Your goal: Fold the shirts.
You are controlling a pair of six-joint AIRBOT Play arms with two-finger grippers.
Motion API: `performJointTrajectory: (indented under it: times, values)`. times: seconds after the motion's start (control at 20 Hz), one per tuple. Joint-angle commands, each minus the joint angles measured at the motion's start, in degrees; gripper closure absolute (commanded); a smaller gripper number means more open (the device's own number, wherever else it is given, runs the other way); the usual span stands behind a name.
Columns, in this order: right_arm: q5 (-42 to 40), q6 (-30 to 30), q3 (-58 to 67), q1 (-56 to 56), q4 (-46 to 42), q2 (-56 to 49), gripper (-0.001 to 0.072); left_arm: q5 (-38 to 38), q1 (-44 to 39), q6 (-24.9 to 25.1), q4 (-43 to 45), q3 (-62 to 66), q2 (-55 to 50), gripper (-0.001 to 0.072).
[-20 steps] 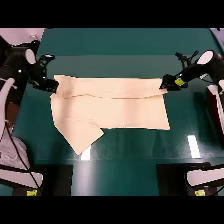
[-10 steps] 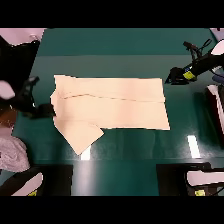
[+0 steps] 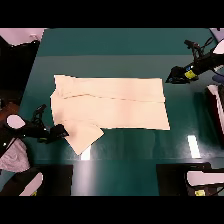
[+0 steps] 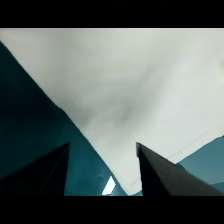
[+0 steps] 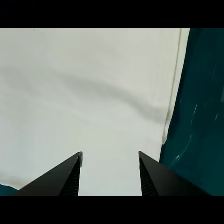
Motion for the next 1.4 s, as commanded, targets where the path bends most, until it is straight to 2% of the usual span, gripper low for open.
performJointTrajectory:
  times: [0.0,0.25,0.4,0.45,0.5,0.65,0.85,1.05,1.35]
  values:
    - [0.3,0.0,0.0,0.0,0.0,0.0,0.0292,2.7,0.0,-1.4,-1.4,-3.6,0.3,0.0224]
    - [0.7,0.0,0.0,0.0,0.0,0.0,0.0294,8.1,0.0,-2.9,-1.7,-3.8,0.3,0.0225]
    - [4.0,-1.1,0.0,-0.1,0.0,0.1,0.0302,10.9,0.0,-2.9,-4.7,-3.8,0.3,0.0227]
    - [5.7,-1.5,0.0,-0.2,-0.2,0.1,0.0301,11.0,0.0,-2.6,-5.1,-3.8,0.3,0.0382]
    - [6.9,-2.0,-0.2,-0.5,-0.1,0.1,0.0302,11.1,0.0,-1.1,-5.2,-3.8,0.3,0.0663]
    - [6.0,-2.1,-6.9,-2.0,0.0,3.8,0.0302,10.1,0.0,0.0,-5.2,-3.1,0.3,0.0680]
    - [3.9,-2.6,-24.6,-6.4,0.0,12.5,0.0302,6.4,0.0,5.2,-5.2,2.0,0.3,0.0681]
    - [-2.3,-3.7,-40.5,-10.0,0.0,17.6,0.0302,3.6,0.0,7.5,-5.2,4.6,0.3,0.0680]
    - [-10.8,-4.2,-50.2,-7.1,0.1,17.9,0.0302,2.0,0.0,7.9,-5.2,4.6,0.3,0.0680]
